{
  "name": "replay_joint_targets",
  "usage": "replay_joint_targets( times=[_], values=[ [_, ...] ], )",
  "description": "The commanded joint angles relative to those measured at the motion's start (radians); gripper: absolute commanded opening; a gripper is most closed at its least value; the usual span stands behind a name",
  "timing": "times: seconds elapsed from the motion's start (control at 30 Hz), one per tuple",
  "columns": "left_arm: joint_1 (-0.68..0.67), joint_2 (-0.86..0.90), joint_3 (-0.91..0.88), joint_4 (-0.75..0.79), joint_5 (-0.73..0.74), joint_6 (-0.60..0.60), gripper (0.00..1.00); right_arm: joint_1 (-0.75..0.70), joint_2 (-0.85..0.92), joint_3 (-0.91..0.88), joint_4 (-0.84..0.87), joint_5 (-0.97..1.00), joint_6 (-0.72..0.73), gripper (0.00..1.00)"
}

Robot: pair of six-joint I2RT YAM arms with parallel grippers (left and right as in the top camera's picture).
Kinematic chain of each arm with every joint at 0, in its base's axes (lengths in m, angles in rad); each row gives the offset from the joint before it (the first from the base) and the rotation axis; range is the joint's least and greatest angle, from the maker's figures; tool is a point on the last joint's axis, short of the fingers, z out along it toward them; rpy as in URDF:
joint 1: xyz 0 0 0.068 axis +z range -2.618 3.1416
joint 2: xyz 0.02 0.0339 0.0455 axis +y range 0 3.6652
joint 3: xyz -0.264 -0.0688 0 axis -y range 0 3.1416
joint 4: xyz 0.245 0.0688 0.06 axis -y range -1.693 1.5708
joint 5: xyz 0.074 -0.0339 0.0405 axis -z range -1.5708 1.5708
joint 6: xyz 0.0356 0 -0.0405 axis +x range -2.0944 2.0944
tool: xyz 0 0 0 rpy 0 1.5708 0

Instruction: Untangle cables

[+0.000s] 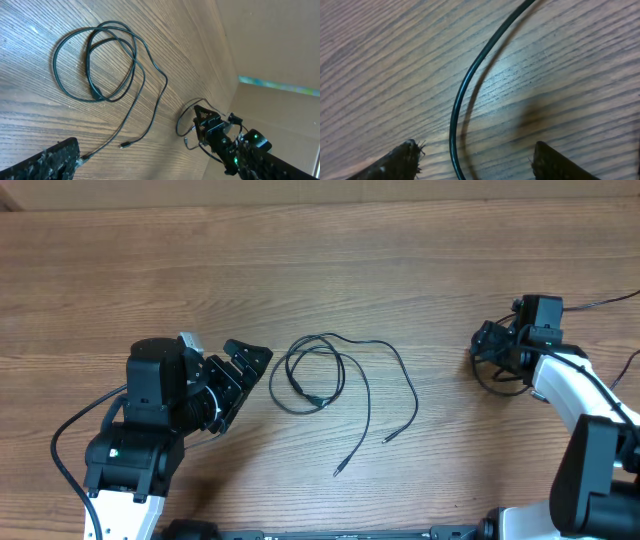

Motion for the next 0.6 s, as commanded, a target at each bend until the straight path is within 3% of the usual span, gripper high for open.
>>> replay_joint_targets(
  times=[0.0, 0.23, 0.33, 0.43, 0.57],
  values=[
    [0.005, -0.005, 0.010, 0.001, -0.011, 0.019, 1.00, 0.005, 0.045, -0.010, 0.015, -0.005, 0.000, 0.66],
    [0.005, -0.005, 0.010, 0.001, -0.011, 0.019, 1.00, 0.045, 0.095, -0.010, 0.048, -0.004, -0.001, 0.51],
    [0.005, -0.005, 0.010, 0.001, -0.011, 0.019, 1.00, 0.058, 0.095, -0.009, 0.073, 0.017, -0.001, 0.31],
    [0.005, -0.005, 0.010, 0.001, -0.011, 0.019, 1.00, 0.056, 0.095, -0.002, 0.077, 0.069, 0.000, 0.04],
    [0.005, -0.005, 0.010, 0.001, -0.011, 0.019, 1.00, -0.011, 0.084, 0.076, -0.015, 0.116, 0.006, 0.04]
  ],
)
